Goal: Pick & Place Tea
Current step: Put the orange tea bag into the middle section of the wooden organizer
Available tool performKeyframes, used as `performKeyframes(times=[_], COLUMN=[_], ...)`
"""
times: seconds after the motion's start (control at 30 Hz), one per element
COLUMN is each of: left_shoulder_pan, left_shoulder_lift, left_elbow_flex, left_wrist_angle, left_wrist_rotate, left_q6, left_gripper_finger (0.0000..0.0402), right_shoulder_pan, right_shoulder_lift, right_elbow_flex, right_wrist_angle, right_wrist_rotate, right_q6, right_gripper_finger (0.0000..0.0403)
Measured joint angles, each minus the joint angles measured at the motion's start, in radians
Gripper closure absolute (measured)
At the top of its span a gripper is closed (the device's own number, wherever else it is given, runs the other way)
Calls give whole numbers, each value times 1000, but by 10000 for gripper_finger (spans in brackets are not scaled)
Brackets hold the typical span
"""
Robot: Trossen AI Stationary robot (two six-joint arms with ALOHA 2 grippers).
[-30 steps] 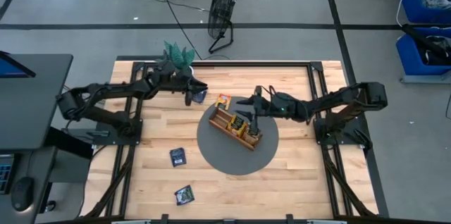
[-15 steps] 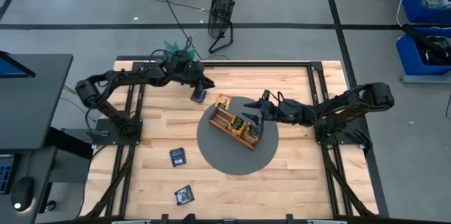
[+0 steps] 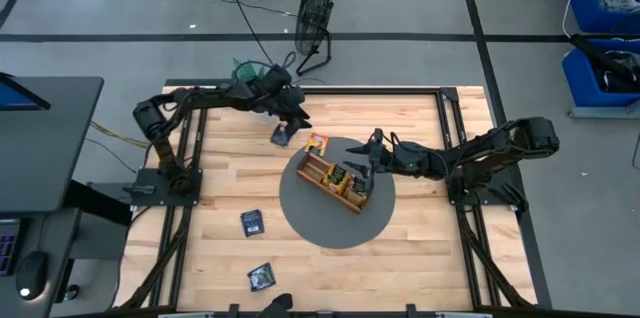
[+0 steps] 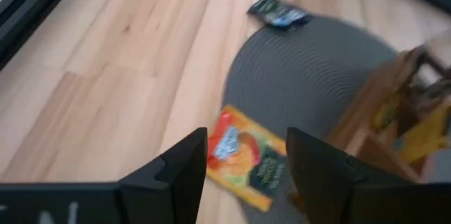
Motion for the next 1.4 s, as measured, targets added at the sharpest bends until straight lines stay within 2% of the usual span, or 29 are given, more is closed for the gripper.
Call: performKeyframes(times=[0.1,0.33,0.5,0.63,0.83,1.1,1.4], left_shoulder_pan=[2,-8,-43,-63,-86,-100,-131], left_shoulder_lift=[43,116,157,161,160,159,190], left_elbow_flex=[61,182,203,213,220,221,212], left_wrist_angle=[-106,-289,-272,-258,-287,-351,-329], left_wrist_rotate=[-33,-36,-51,-120,-164,-173,-224], left_q6=[51,146,190,205,209,268,286], left_gripper_finger=[206,216,214,215,216,216,216], right_shoulder_pan=[-9,-25,-25,-25,-25,-25,-24], right_shoulder_lift=[0,0,0,0,1,1,1], right_elbow_flex=[0,0,0,0,0,0,0], right_wrist_angle=[0,-18,-21,-23,-24,-45,-46], right_wrist_rotate=[0,0,-1,-1,-12,-13,-17], right_q6=[-1,-1,10,23,35,44,46], right_gripper_finger=[230,230,230,230,230,230,230])
